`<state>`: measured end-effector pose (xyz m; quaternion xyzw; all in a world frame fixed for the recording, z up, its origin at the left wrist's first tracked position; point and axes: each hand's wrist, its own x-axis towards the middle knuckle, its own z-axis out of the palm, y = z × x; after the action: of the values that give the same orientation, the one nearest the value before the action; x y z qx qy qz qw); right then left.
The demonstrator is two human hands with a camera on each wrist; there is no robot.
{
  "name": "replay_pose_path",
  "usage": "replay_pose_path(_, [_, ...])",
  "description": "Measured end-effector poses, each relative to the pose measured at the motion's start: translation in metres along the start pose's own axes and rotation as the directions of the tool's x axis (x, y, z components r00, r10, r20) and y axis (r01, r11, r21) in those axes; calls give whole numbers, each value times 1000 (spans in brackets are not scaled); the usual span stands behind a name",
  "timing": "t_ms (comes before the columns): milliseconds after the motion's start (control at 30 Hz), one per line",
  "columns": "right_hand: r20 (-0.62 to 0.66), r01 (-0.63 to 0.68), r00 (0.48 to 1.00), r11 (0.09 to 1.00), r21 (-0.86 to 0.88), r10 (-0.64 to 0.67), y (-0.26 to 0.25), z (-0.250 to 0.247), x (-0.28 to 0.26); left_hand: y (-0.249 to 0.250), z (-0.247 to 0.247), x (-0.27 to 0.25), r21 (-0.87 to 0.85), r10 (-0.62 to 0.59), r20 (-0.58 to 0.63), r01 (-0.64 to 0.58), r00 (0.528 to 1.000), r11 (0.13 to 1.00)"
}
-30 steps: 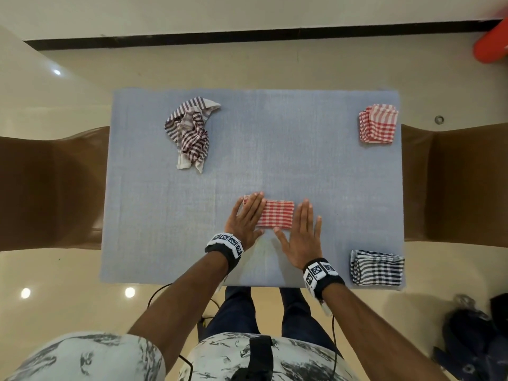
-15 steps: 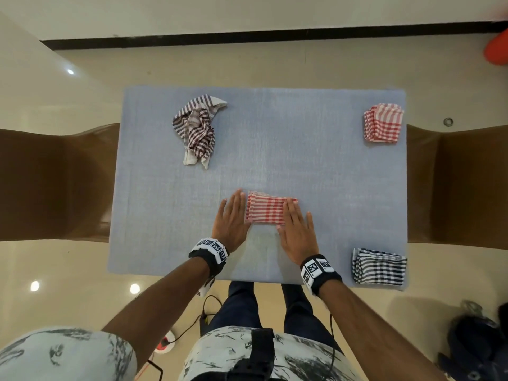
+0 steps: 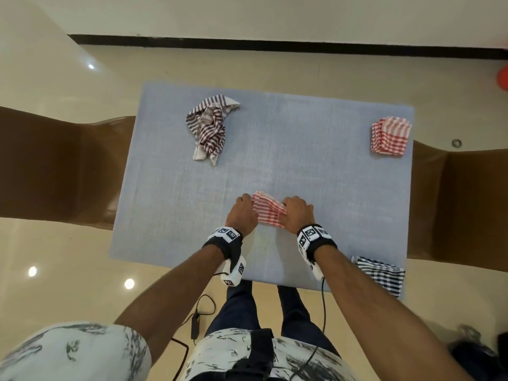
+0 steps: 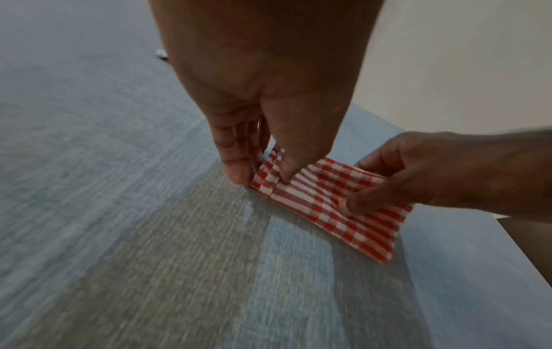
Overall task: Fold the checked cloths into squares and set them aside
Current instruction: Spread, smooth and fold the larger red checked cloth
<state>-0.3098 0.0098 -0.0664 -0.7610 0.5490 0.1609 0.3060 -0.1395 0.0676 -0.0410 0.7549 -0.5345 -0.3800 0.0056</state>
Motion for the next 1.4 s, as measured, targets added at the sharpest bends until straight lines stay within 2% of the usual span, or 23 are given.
replay_pose_path(100, [27, -3, 1000, 1000, -4, 3, -2, 3, -10, -5, 1, -2, -114, -74, 12, 75, 997, 991])
replay_pose_path(200, [68, -26, 998, 982, 190, 13, -5, 6, -19, -13, 5, -2, -116, -68, 65, 75, 996, 990])
replay_pose_path(267, [73, -5, 997, 948, 319, -20, -7, 1, -30, -17, 5, -10, -130, -120, 75, 129, 990, 983])
replay_pose_path(400, [54, 80, 992, 884, 460, -117, -16, -26, -52, -20, -2, -27, -242, -228, 123, 252, 966, 937])
replay_pose_path(500, [46, 109, 985, 800, 590, -168, -24, -51, -67, -22, -19, -46, -343, -248, 174, 295, 953, 892])
replay_pose_path(533, [44, 115, 982, 758, 643, -186, -28, -61, -70, -23, -26, -53, -461, -242, 218, 318, 946, 828])
replay_pose_path(633, [83, 119, 954, 619, 777, -288, -49, -94, -79, -22, -58, -87, -810, -144, 327, 355, 934, 467])
replay_pose_path(667, [98, 126, 937, 586, 801, -336, -58, -105, -83, -22, -70, -100, -873, -99, 319, 333, 943, 357])
replay_pose_path(733, [133, 141, 893, 547, 825, -431, -75, -122, -88, -27, -89, -123, -949, -67, 238, 247, 969, 198])
replay_pose_path(800, [170, 157, 852, 551, 819, -496, -92, -133, -92, -33, -107, -143, -978, -99, 147, 160, 984, 133])
replay_pose_path(867, [189, 180, 829, 570, 802, -527, -109, -136, -97, -43, -119, -160, -989, -157, 83, 101, 984, 111])
replay_pose_path(1000, [139, 234, 844, 587, 775, -519, -136, -121, -106, -71, -125, -183, -996, -256, 16, 36, 966, 76])
replay_pose_path(1200, [232, 146, 838, 612, 777, -495, -168, -80, -107, -112, -113, -198, -997, -325, 10, -15, 946, -73])
replay_pose_path(1333, [259, 79, 858, 613, 786, -444, -196, -53, -95, -134, -108, -194, -967, -357, 40, -54, 933, -250])
replay_pose_path(1400, [266, 47, 875, 618, 785, -405, -213, -40, -88, -148, -105, -190, -948, -389, 55, -74, 920, -309])
